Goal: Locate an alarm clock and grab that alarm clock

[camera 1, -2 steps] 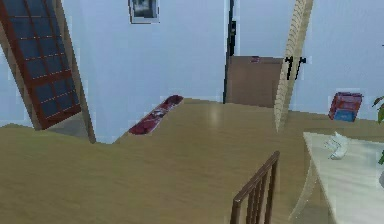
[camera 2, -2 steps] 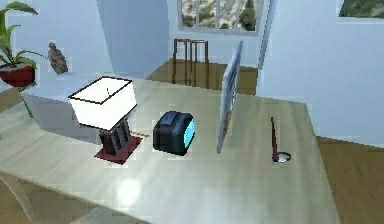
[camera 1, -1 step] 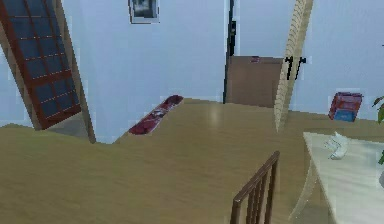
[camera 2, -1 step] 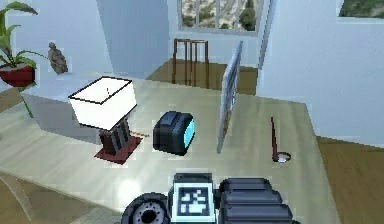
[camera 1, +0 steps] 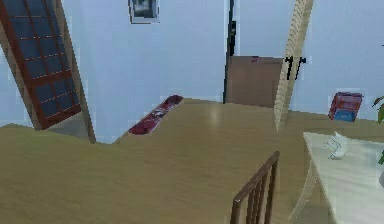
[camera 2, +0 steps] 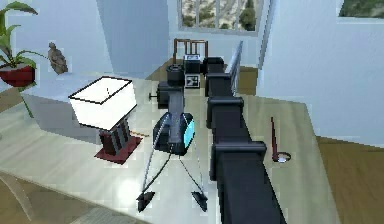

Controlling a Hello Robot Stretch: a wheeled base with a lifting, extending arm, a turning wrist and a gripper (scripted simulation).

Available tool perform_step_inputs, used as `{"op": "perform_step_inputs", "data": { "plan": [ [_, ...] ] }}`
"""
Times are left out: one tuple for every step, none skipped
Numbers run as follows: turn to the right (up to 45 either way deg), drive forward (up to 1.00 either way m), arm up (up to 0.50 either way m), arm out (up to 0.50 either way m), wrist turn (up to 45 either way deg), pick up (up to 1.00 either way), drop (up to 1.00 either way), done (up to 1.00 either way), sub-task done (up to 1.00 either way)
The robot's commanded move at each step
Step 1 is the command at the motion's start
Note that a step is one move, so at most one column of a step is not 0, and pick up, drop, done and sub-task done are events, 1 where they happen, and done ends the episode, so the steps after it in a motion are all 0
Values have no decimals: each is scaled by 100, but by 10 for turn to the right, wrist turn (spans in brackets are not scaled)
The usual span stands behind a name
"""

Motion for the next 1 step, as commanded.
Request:
{"op": "perform_step_inputs", "data": {
  "plan": [
    [0,0,0,0,450,0,0,0,0]
  ]
}}
